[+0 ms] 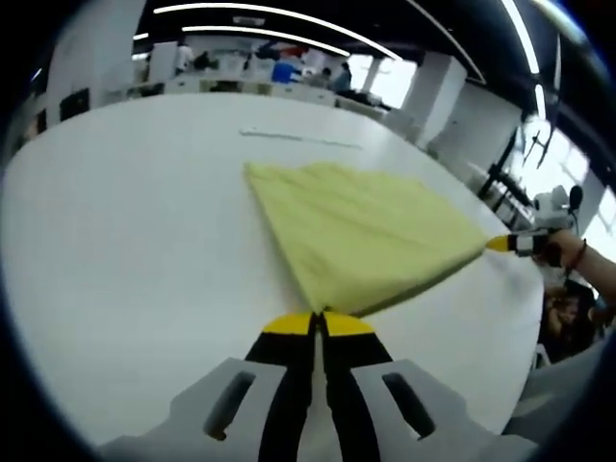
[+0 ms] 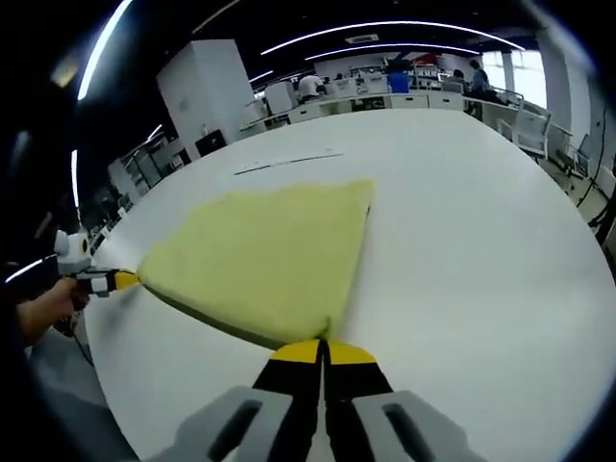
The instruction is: Fold the garment on the visible template until the final outline fits inside the template.
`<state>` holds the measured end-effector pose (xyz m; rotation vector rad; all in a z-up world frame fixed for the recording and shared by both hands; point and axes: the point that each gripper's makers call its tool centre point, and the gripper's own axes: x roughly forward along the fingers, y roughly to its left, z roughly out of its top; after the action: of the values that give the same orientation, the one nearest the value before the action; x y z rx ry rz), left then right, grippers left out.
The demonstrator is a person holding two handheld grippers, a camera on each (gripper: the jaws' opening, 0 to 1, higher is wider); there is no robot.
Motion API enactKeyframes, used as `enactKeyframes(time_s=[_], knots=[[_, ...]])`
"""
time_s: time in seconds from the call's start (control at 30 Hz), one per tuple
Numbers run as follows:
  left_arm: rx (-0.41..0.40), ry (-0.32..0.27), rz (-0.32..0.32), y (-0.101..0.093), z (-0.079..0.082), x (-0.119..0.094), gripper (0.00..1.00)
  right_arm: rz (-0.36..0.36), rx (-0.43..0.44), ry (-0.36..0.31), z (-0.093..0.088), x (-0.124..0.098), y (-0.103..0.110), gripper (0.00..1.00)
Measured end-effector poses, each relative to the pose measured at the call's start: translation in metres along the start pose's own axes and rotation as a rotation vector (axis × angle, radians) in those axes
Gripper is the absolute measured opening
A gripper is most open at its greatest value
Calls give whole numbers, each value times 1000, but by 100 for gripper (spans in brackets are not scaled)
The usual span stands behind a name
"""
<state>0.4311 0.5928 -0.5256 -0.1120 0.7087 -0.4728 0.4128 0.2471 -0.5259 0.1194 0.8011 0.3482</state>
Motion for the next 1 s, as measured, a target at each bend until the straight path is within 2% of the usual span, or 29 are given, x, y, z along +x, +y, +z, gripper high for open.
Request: enactKeyframes(time_s=[0.2, 0.4, 0.6, 1.0], knots=[[27, 0, -17, 6, 3, -5, 0, -35, -62, 20, 2, -5, -9, 0], [137, 39, -52, 2, 3, -7, 0, -35, -93, 25, 4, -9, -9, 0], [204, 61, -81, 0, 1, -9, 0, -34, -105, 37, 0, -11, -8, 0], [217, 75, -78, 3, -4, -14, 0, -23, -140, 61, -8, -18, 0, 0]])
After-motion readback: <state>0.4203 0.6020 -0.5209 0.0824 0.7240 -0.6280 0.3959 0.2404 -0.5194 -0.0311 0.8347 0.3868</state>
